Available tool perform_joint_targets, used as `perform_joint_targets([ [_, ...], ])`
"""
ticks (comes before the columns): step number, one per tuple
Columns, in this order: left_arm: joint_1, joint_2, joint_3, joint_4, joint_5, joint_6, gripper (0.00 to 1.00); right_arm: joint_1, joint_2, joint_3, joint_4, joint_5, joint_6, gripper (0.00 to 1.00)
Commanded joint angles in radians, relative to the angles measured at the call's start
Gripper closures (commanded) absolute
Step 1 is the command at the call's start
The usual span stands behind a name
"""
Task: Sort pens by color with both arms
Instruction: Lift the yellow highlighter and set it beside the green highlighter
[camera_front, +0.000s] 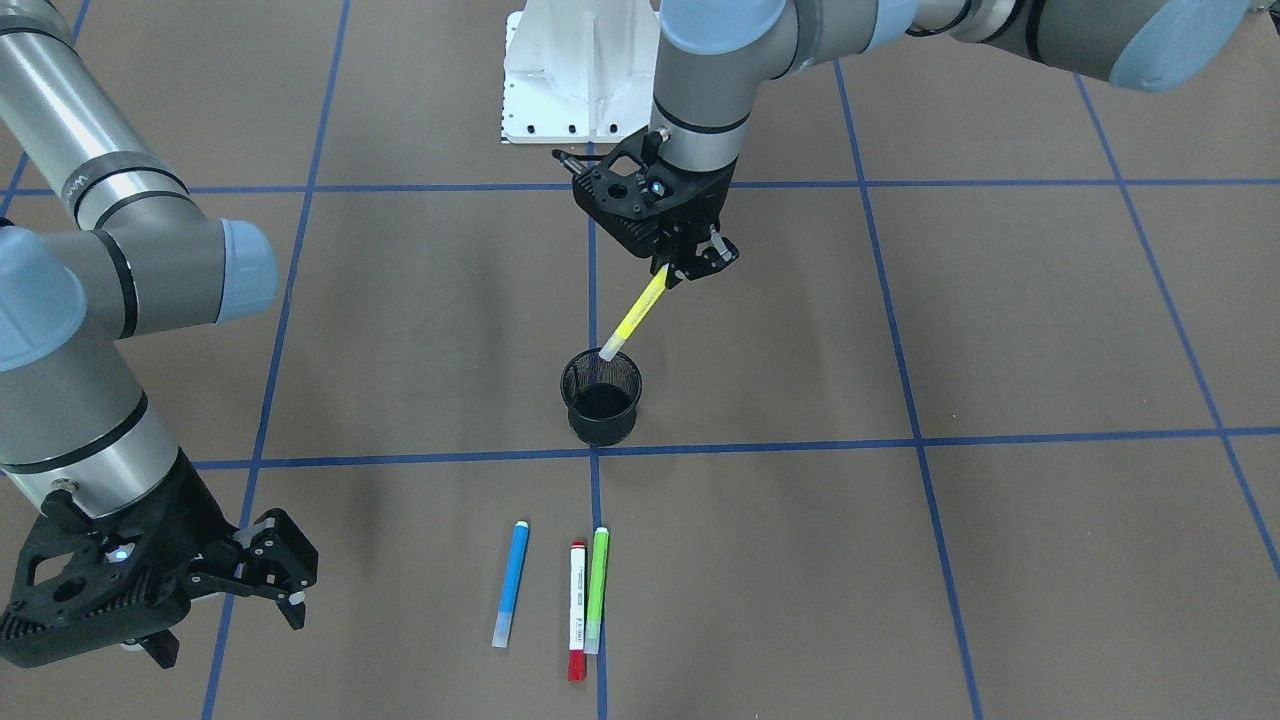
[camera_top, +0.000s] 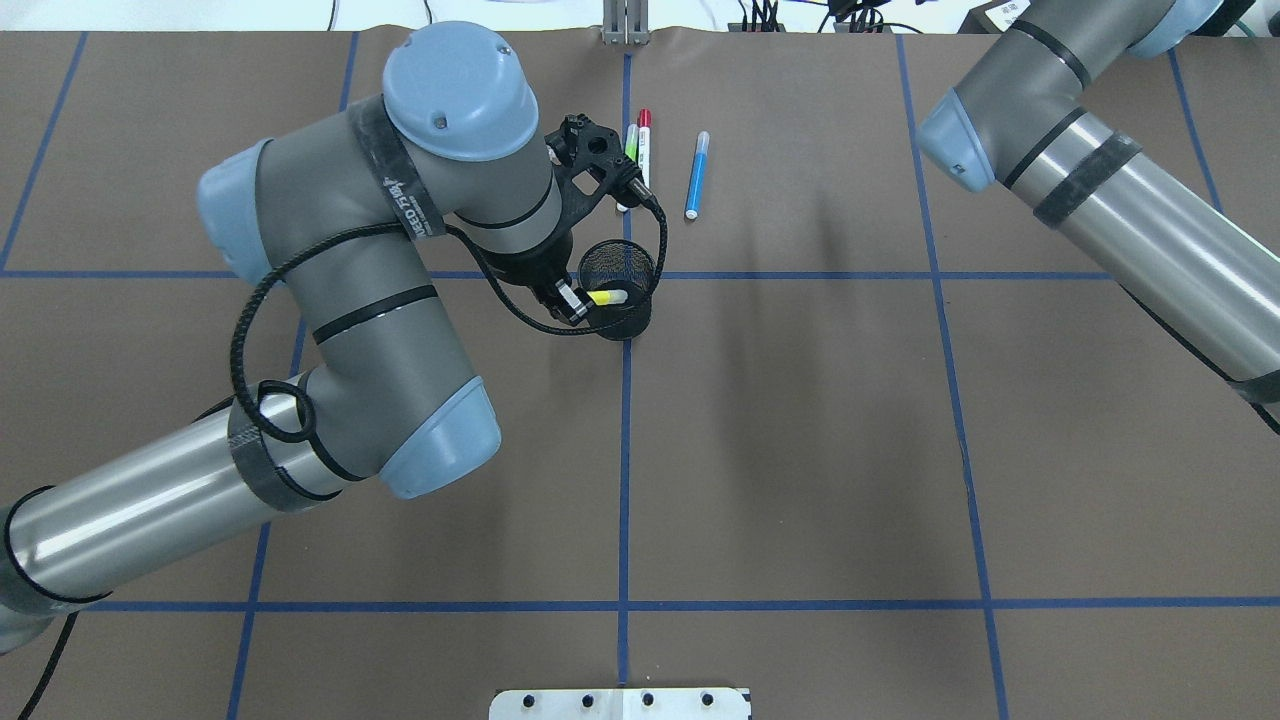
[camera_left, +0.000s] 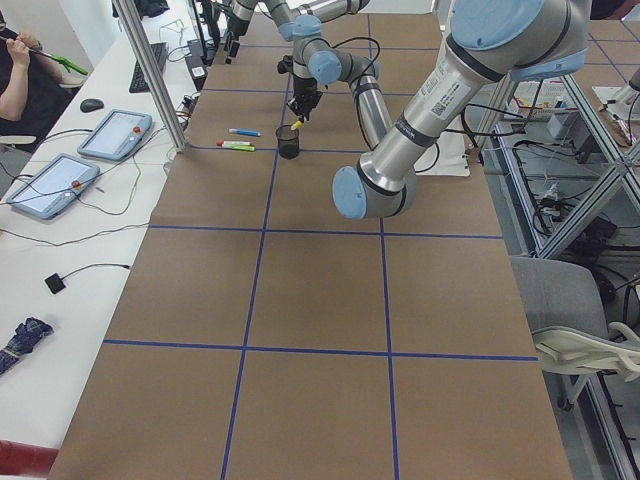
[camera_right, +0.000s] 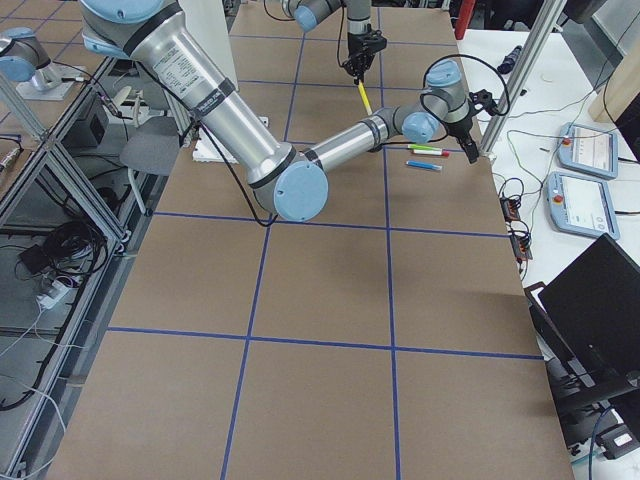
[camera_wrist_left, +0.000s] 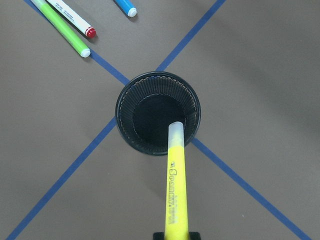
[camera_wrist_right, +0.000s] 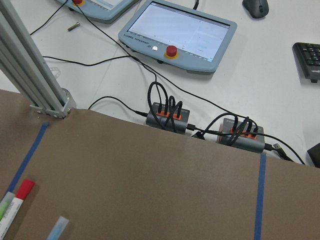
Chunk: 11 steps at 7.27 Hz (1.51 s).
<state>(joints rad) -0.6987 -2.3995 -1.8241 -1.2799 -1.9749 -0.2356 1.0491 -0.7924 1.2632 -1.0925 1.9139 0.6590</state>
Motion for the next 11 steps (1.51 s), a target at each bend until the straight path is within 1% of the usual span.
perform_joint_targets([
  [1,-0.066,0.0,-0.005,-0.021,0.002,-0.08,1.0,-0.003,0.001,0.007,0.0,0.001,0.001,0.01],
  [2,-0.088,0.0,0.047,-0.136,0.002,-0.243,1.0,-0.004,0.001,0.007,0.0,0.001,0.001,0.01],
  [3,-0.088,0.0,0.101,-0.244,0.017,-0.468,1.0,-0.006,0.002,0.007,0.002,-0.001,-0.001,0.01],
  [4,-0.085,0.0,0.177,-0.382,0.115,-0.607,1.0,-0.007,0.002,0.007,0.002,0.001,-0.001,0.01],
  [5,-0.075,-0.001,0.277,-0.514,0.175,-0.693,1.0,-0.007,0.002,0.007,0.002,0.001,-0.001,0.01],
  [6,-0.053,-0.01,0.395,-0.68,0.279,-0.781,1.0,-0.007,0.001,0.005,0.002,0.001,-0.001,0.01],
  [7,-0.03,-0.045,0.517,-0.811,0.371,-0.847,1.0,-0.007,0.001,0.005,0.002,0.001,-0.001,0.01],
  [8,-0.016,-0.091,0.61,-0.866,0.427,-0.885,1.0,-0.007,-0.001,0.002,0.002,-0.001,-0.001,0.01],
  [9,0.019,-0.131,0.691,-0.897,0.502,-0.93,1.0,-0.007,-0.001,0.002,0.002,-0.001,-0.001,0.01],
  [10,0.043,-0.138,0.735,-0.936,0.578,-0.962,1.0,-0.007,0.001,0.001,0.002,-0.001,-0.001,0.01],
  [11,0.065,-0.157,0.799,-0.952,0.649,-1.013,1.0,-0.007,0.001,0.001,0.0,-0.001,-0.001,0.01],
])
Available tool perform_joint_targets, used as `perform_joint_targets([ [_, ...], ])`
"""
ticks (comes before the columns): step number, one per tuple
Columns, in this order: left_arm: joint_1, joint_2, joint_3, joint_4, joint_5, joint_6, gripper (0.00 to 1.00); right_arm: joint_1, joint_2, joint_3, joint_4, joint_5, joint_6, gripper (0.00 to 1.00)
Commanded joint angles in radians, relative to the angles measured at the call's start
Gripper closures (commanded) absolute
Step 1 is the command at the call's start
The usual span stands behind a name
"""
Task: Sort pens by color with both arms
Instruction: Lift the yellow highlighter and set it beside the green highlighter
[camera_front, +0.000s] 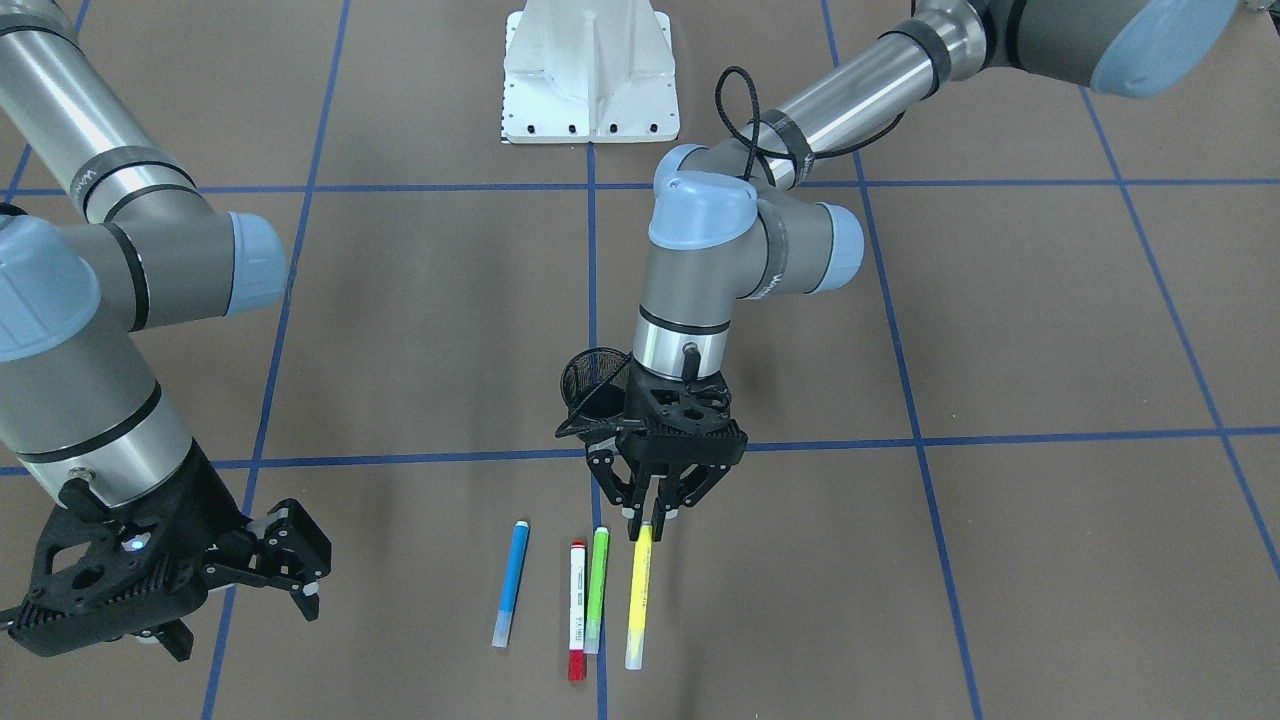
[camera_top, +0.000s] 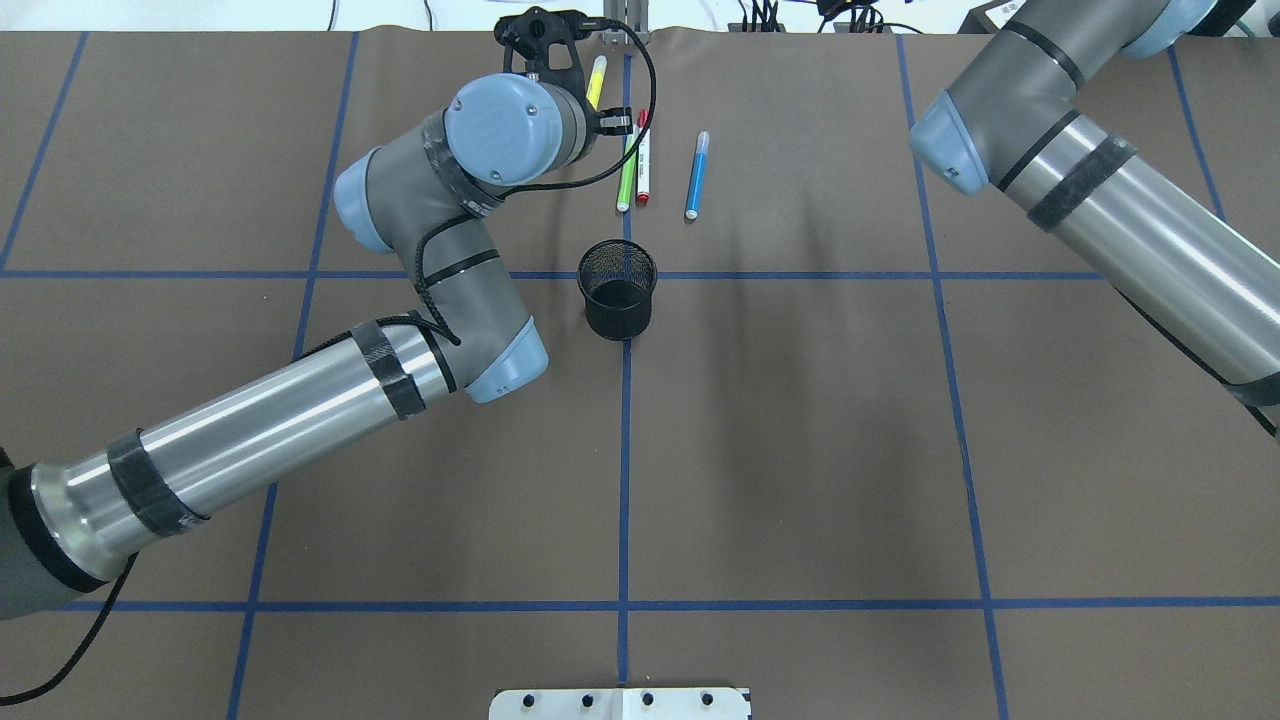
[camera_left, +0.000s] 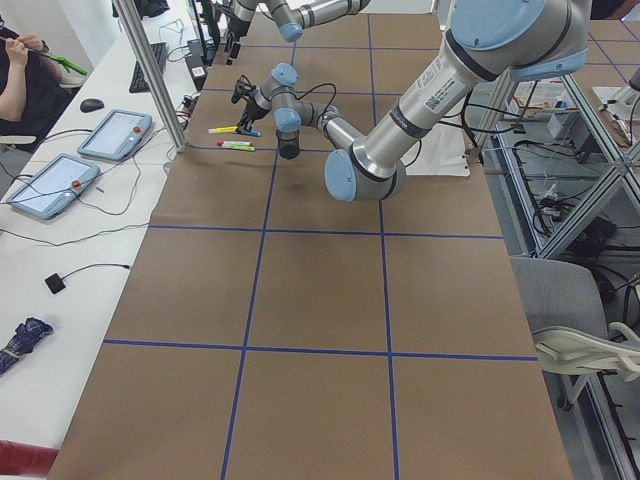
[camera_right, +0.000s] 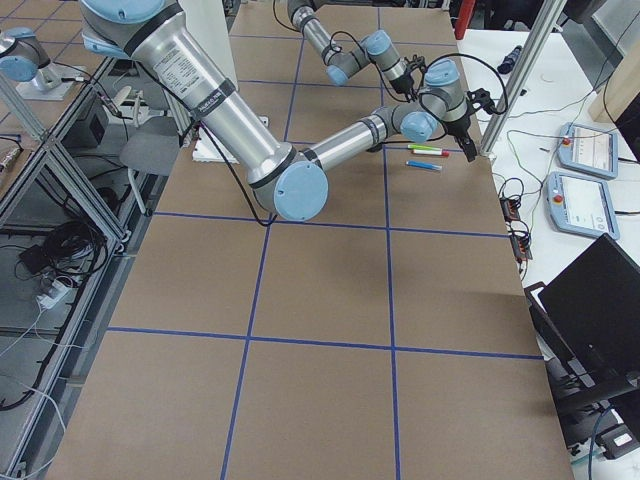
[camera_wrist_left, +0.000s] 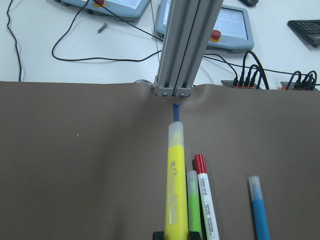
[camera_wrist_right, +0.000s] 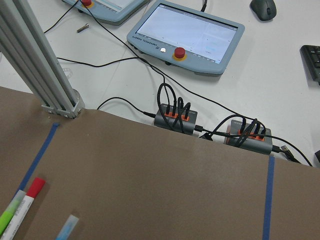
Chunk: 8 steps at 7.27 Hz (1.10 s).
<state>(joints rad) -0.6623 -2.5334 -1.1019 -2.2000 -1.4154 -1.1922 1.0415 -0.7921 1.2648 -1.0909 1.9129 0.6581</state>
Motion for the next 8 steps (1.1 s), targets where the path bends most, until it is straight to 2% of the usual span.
perform_joint_targets([
  [1,0.036,-0.036,0.117,-0.052,0.122,-0.085,1.0,0.0,0.001,-0.001,-0.001,0.0,0.0,0.01],
  [3,0.035,-0.036,0.166,-0.081,0.13,-0.086,1.0,-0.002,0.001,-0.008,-0.001,-0.002,0.0,0.01],
  [8,0.052,-0.041,0.189,-0.083,0.13,-0.086,1.0,-0.003,0.001,-0.011,-0.001,-0.003,-0.001,0.01],
])
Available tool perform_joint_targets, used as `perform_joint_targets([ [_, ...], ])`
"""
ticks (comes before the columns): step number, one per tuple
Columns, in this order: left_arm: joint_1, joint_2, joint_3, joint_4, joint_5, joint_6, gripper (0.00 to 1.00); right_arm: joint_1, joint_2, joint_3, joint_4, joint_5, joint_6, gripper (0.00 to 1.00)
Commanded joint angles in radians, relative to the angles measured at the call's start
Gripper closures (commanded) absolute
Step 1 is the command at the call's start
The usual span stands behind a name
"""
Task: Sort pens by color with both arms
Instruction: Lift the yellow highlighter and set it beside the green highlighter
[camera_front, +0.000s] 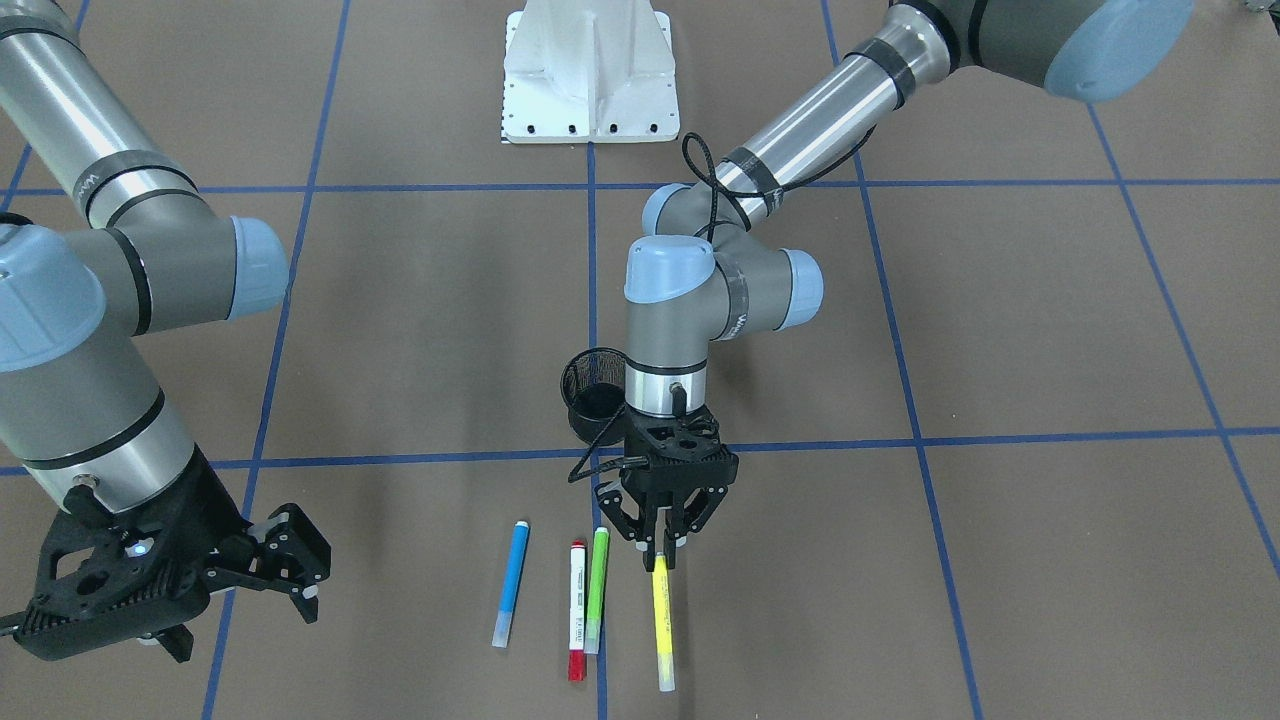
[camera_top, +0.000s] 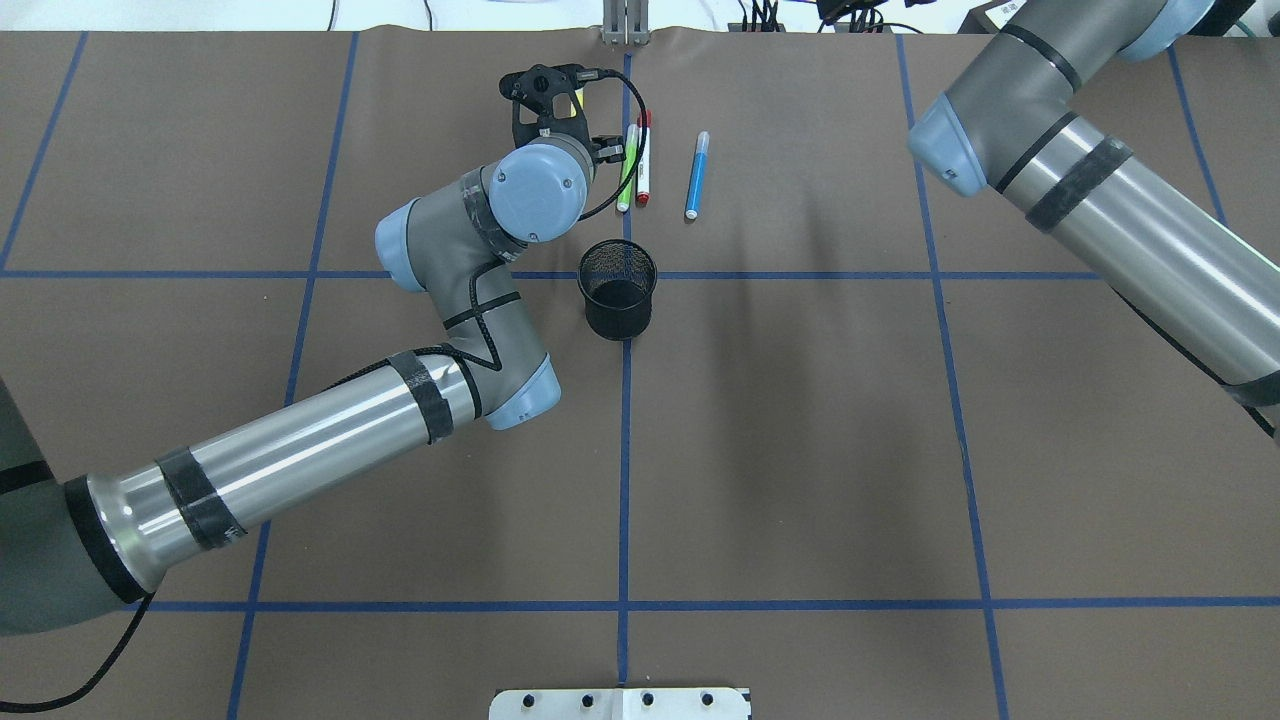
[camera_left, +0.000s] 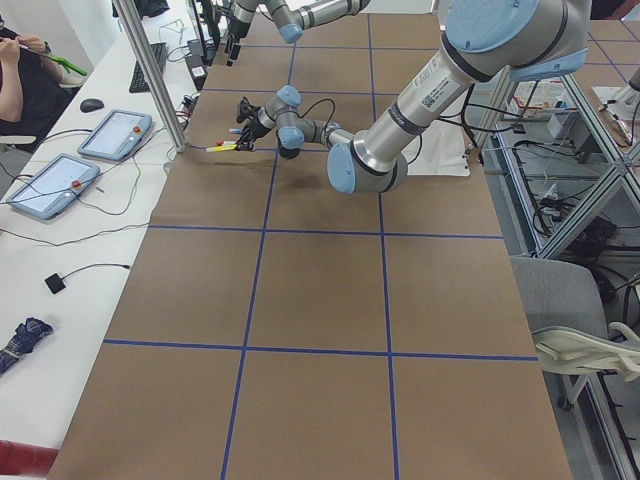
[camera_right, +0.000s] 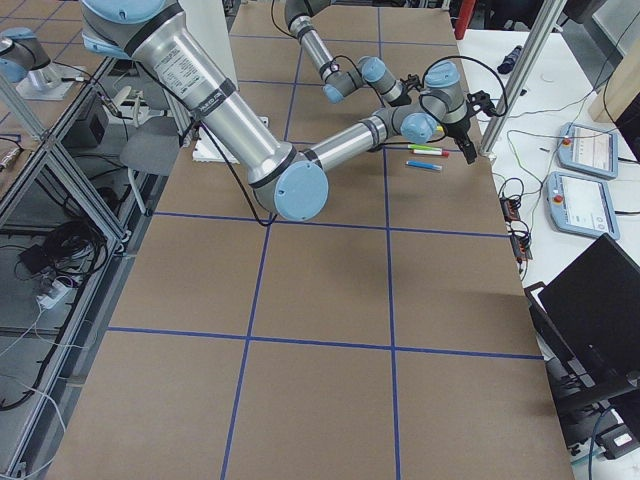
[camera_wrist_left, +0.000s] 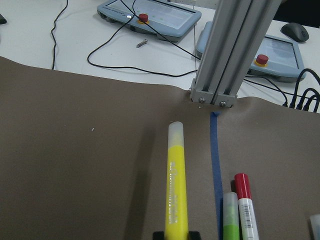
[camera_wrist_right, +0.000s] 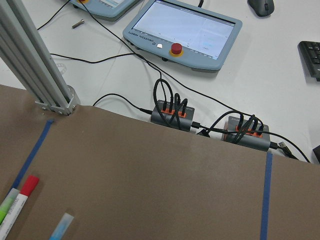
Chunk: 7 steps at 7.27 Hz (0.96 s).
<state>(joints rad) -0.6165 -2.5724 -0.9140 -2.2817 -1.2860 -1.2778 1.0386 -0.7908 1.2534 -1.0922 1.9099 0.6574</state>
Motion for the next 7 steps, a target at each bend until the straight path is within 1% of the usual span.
perform_joint_targets([
  [1,0.009,-0.003,0.001,-0.001,0.001,0.0,1.0,0.0,0.001,-0.005,0.0,0.0,-0.001,0.01],
  [2,0.009,-0.008,0.001,0.001,-0.01,0.001,0.66,0.0,0.001,-0.006,0.0,0.0,-0.001,0.01],
  [3,0.009,-0.008,0.006,0.001,-0.016,0.014,0.01,0.0,0.001,-0.011,0.0,0.0,-0.002,0.01],
  [4,0.011,-0.008,-0.002,0.001,-0.022,0.023,0.0,0.0,0.002,-0.017,0.0,0.0,-0.007,0.01],
  [5,-0.005,-0.008,-0.028,0.001,-0.063,0.091,0.0,0.001,0.008,-0.018,-0.002,0.0,-0.015,0.01],
  [6,-0.056,0.001,-0.052,0.004,-0.122,0.154,0.0,0.011,0.022,-0.02,-0.002,0.006,-0.036,0.01],
  [7,-0.107,0.017,-0.084,0.007,-0.163,0.257,0.0,0.023,0.033,-0.019,-0.003,0.039,-0.039,0.01],
])
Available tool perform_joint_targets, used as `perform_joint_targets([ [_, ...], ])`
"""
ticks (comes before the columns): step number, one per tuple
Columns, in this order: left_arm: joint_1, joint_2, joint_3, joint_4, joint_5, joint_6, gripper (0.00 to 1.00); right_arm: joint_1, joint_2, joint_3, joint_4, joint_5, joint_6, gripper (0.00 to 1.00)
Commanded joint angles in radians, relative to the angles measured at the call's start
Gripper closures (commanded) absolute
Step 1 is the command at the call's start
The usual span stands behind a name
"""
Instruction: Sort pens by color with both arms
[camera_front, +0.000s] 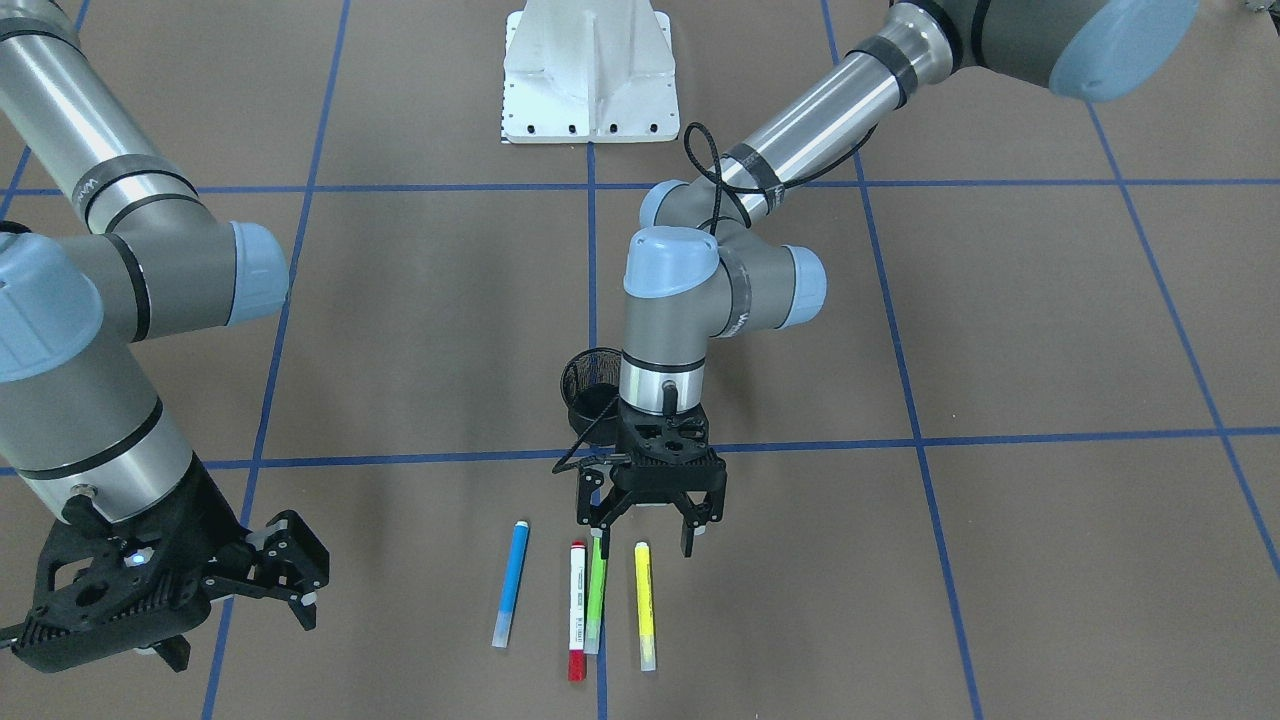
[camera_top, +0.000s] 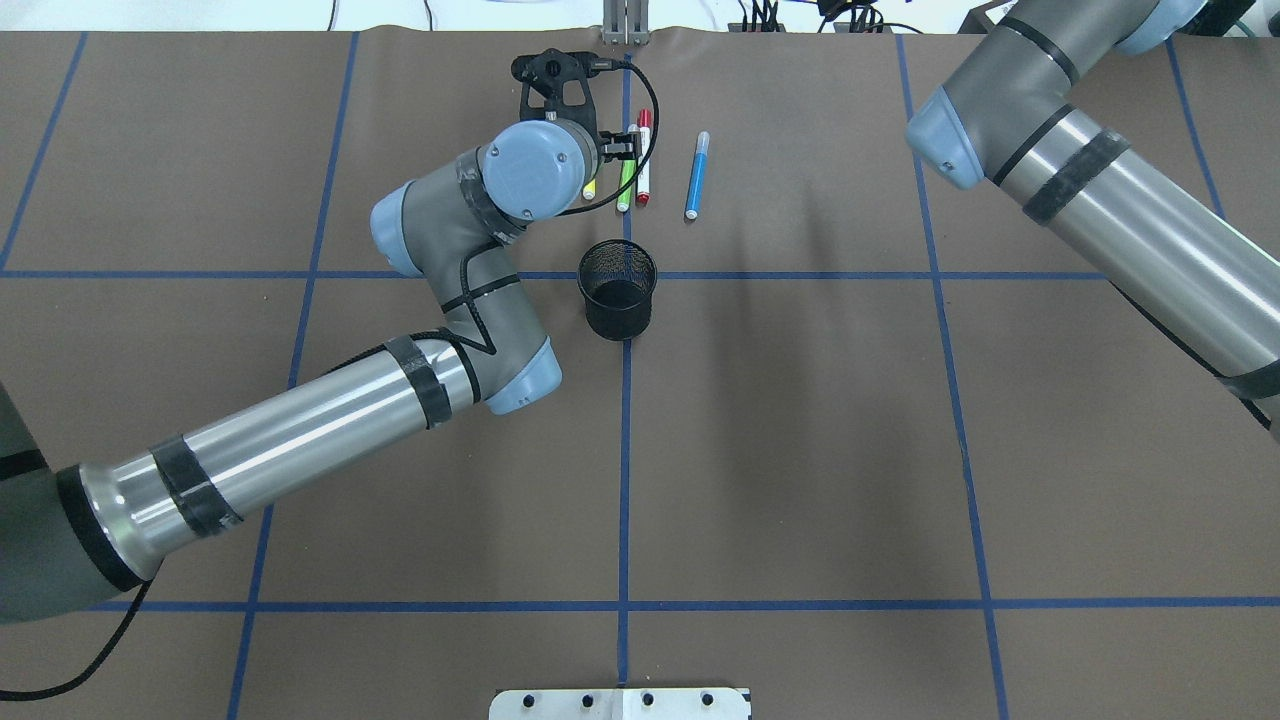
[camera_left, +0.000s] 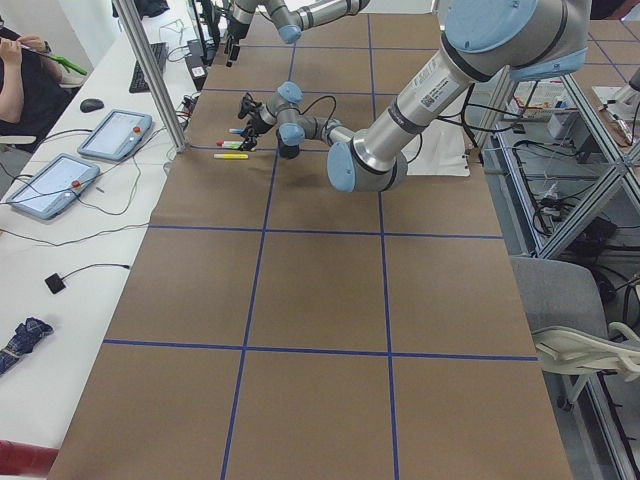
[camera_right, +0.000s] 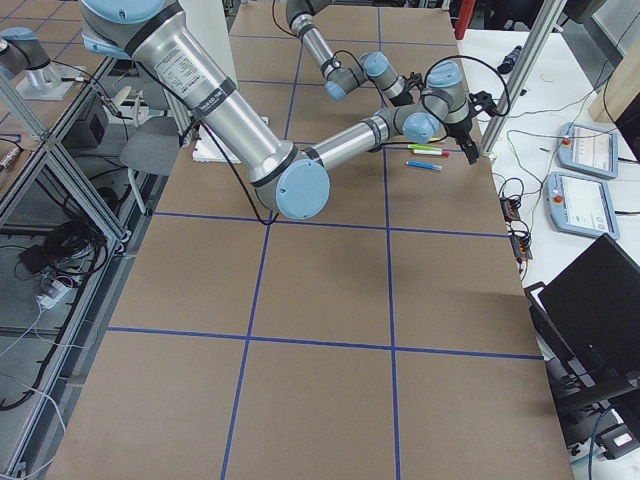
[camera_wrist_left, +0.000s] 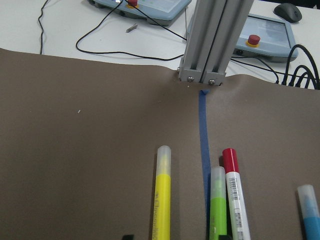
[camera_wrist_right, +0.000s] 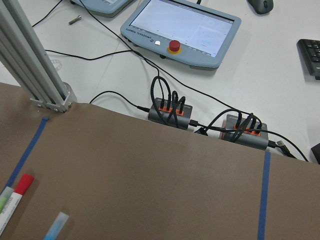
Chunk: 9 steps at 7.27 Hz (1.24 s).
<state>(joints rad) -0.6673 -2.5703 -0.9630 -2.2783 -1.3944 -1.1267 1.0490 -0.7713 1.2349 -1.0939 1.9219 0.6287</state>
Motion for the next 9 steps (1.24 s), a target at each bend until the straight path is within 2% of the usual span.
perform_joint_targets([
  [1,-0.09,0.071,-0.077,0.0,-0.057,0.143,0.0,0.034,0.017,0.012,0.002,0.04,-0.006,0.01],
  [2,-0.135,0.129,-0.129,0.002,-0.058,0.162,0.0,0.078,0.01,0.024,0.002,0.078,-0.007,0.01],
  [3,-0.194,0.18,-0.181,-0.004,-0.115,0.212,0.0,0.126,-0.008,0.031,-0.001,0.151,-0.014,0.01],
  [4,-0.263,0.224,-0.196,-0.063,-0.173,0.235,0.0,0.156,-0.025,0.04,-0.015,0.213,-0.012,0.01],
  [5,-0.309,0.242,-0.197,-0.078,-0.178,0.232,0.0,0.208,-0.058,0.073,-0.062,0.291,-0.012,0.01],
  [6,-0.336,0.281,-0.198,-0.089,-0.184,0.24,0.0,0.268,-0.094,0.143,-0.199,0.43,-0.015,0.01],
  [7,-0.344,0.342,-0.229,-0.158,-0.207,0.246,0.0,0.302,-0.127,0.208,-0.366,0.562,-0.017,0.01],
  [8,-0.386,0.425,-0.25,-0.224,-0.295,0.274,0.0,0.328,-0.173,0.266,-0.456,0.568,-0.02,0.01],
  [9,-0.45,0.455,-0.25,-0.227,-0.402,0.318,0.0,0.321,-0.25,0.306,-0.465,0.568,-0.02,0.01],
])
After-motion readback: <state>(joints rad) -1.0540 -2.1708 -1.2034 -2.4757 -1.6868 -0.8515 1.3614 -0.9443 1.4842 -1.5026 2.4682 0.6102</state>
